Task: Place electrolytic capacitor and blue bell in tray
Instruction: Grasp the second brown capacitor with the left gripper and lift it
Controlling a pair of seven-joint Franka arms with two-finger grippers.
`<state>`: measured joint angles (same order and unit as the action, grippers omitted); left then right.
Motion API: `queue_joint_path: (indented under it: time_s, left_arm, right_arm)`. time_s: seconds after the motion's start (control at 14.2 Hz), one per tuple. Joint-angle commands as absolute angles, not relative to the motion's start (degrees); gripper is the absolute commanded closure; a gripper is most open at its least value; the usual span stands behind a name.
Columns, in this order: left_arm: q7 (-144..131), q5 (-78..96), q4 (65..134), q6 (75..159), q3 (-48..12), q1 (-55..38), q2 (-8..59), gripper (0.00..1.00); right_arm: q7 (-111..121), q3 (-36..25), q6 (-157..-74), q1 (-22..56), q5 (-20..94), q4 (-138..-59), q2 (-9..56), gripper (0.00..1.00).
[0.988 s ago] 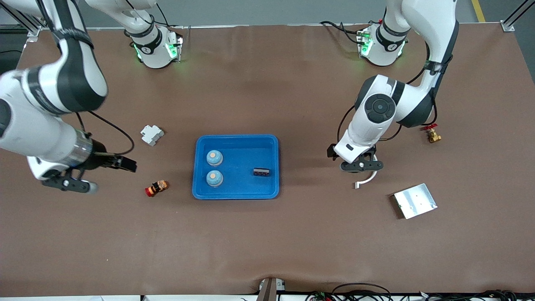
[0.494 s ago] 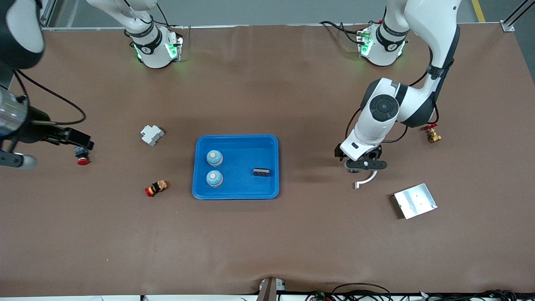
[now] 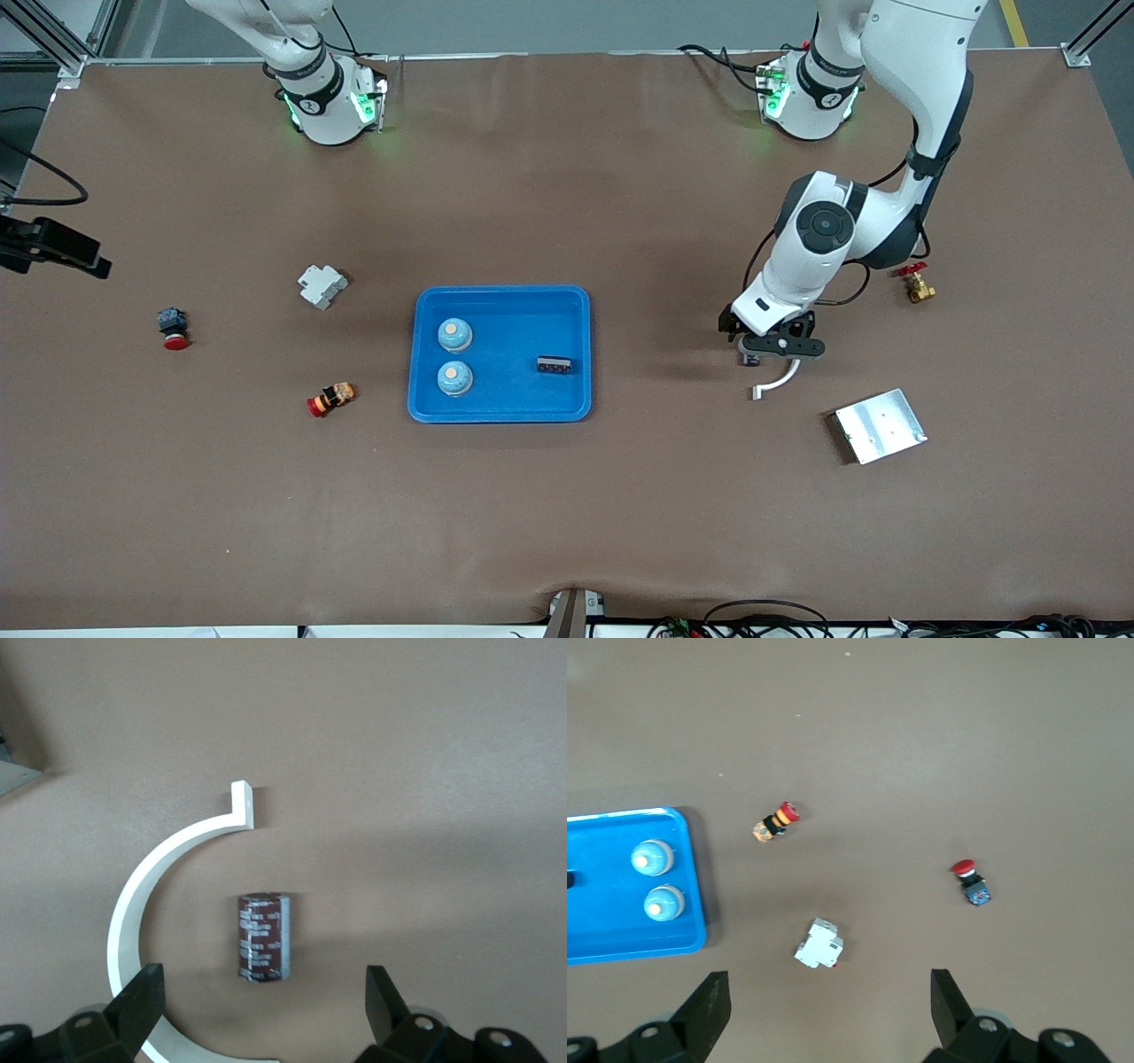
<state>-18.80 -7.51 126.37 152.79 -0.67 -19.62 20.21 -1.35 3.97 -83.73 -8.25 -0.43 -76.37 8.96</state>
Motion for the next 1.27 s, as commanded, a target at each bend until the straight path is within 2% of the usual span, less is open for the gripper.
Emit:
queue_joint_path:
  time_s: [0.0,0.35,0.63,0.71,0.85,0.92,1.13,1.2]
  left_arm:
    - [-17.58,-8.70,127.18,156.26,-1.05,-18.46,21.61,0.00]
    - [-17.67,-8.70,127.18,161.97,-1.05,-17.58,25.92,0.00]
    - [-18.54,-8.70,127.18,162.69,-1.05,-17.67,26.63,0.00]
    - [-18.81,-8.70,127.18,162.69,-1.14,-17.67,26.63,0.03]
    - [-19.16,-8.70,127.18,162.69,-1.14,-17.84,26.54,0.23]
    - [-19.16,-8.70,127.18,162.69,-1.14,-17.75,26.54,0.38]
    - [-19.16,-8.70,127.18,162.60,-1.05,-18.02,26.54,0.73]
    - [-19.16,-8.70,127.18,162.68,-1.05,-18.10,26.46,0.91]
  right_arm:
    - [-0.62,0.71,-83.93,-5.90,0.17,-76.99,7.39,0.00]
    - [-1.14,-0.79,-84.29,-2.12,-0.53,-80.06,5.02,0.00]
    - [-1.32,-0.70,-84.46,-0.09,-3.43,-79.89,5.01,0.00]
    - [-0.97,-0.70,-84.72,-0.17,-3.17,-79.89,5.10,0.00]
    - [-0.62,-0.79,-84.12,-1.05,-2.72,-78.85,5.36,0.00]
    - [-0.62,-0.79,-83.50,-0.97,-2.46,-77.45,5.45,0.00]
    - [-0.62,-0.53,-82.27,-0.53,-2.02,-76.90,5.54,0.00]
    - [-0.62,-0.44,-82.27,-0.44,-2.02,-76.90,5.54,0.00]
